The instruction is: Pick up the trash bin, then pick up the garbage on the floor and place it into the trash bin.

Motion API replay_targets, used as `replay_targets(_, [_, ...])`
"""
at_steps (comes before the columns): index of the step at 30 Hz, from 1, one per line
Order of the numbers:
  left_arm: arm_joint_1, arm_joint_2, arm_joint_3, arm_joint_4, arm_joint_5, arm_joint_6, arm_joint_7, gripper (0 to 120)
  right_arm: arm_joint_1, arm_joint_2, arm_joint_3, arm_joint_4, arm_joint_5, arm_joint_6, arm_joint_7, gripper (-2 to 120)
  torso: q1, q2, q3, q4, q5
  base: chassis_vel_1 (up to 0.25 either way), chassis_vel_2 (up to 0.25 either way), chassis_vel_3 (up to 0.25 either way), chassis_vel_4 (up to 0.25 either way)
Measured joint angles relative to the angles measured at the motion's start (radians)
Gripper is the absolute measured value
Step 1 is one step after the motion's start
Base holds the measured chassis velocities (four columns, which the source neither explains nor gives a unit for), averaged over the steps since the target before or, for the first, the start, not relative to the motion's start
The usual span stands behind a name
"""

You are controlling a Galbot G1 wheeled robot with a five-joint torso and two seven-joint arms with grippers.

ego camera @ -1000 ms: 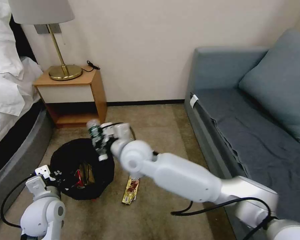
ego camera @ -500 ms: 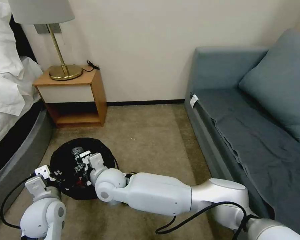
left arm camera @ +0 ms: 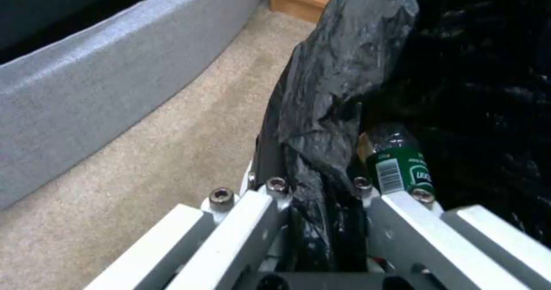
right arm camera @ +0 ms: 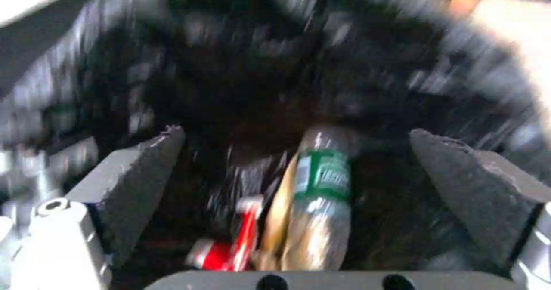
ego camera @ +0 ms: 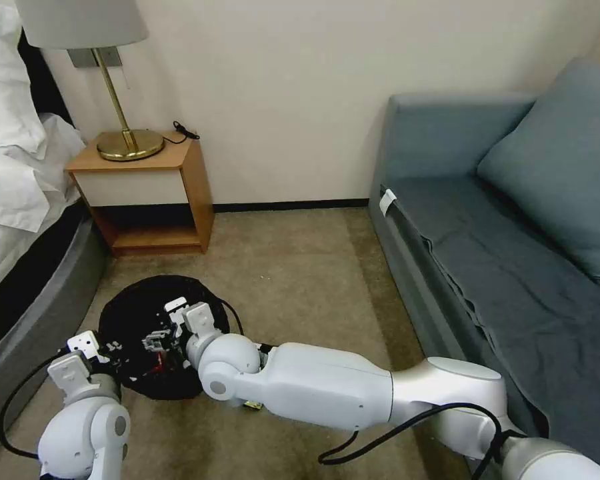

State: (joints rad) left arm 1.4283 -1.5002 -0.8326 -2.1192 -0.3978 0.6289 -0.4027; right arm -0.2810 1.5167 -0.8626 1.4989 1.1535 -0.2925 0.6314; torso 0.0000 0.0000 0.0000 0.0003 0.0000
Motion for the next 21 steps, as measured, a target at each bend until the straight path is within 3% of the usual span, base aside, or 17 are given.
replay_targets(5, [-0.005, 0.001, -0.002, 0.003, -0.006, -0.003, 0.002, 3, 0.033, -0.073, 0.126, 0.033, -0.097, 0.007, -0.027, 100, 0.000, 0.000, 0.000, -0.0004, 0.0001, 0.000, 0.000, 0.000, 0.000])
replay_targets(12, [-0.008, 0.004, -0.009, 0.007, -0.015, -0.006, 0.004, 3, 0.032, -0.151, 0.246, 0.014, -0.121, -0.003, -0.025, 100, 0.000, 0.000, 0.000, -0.0004, 0.0003, 0.000, 0.000, 0.000, 0.000])
replay_targets(14, [-0.008, 0.012, -0.018, 0.005, -0.022, -0.006, 0.004, 3, 0.025, -0.203, 0.256, -0.058, -0.118, -0.015, -0.021, 100, 0.000, 0.000, 0.000, -0.0005, 0.0003, 0.000, 0.000, 0.000, 0.000])
replay_targets(21, [-0.005, 0.018, -0.025, 0.004, -0.029, -0.006, 0.004, 3, 0.001, -0.209, 0.208, -0.215, -0.078, -0.041, -0.021, 100, 0.000, 0.000, 0.000, -0.0004, 0.0002, 0.000, 0.000, 0.000, 0.000])
